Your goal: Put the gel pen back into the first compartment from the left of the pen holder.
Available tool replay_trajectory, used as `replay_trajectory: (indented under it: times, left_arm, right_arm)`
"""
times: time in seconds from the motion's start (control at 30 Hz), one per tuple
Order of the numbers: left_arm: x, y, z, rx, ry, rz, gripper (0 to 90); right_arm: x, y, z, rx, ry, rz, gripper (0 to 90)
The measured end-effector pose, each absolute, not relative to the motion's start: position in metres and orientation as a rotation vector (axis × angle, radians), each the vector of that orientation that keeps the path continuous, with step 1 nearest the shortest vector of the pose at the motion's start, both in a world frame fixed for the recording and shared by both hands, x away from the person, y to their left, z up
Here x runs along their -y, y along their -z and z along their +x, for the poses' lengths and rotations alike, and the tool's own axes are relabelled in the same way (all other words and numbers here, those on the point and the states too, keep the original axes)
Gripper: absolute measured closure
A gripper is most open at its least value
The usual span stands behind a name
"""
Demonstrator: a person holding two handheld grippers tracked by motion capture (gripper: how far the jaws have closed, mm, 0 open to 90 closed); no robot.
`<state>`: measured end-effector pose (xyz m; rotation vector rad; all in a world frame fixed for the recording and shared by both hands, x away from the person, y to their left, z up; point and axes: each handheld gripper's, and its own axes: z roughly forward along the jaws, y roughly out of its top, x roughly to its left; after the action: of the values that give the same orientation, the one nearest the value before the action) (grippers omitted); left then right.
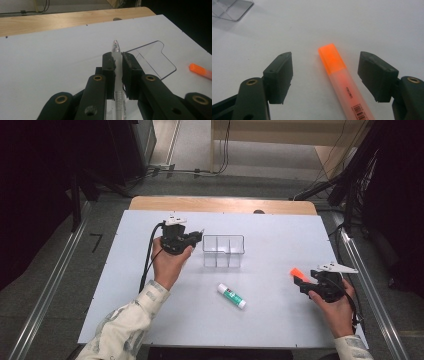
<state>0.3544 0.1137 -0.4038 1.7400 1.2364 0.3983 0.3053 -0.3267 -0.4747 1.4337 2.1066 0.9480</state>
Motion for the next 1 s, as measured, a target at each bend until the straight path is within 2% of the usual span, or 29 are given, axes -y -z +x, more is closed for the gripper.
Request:
replay_trajectory:
  times: [1.0]
  left_arm:
    - [-0.081,0.391,0.381,-1.226,-0.396,1.777,81.4]
  right_arm:
    - [0.326,0.475,0.305,-2.119,-0.942,1.428,26.9]
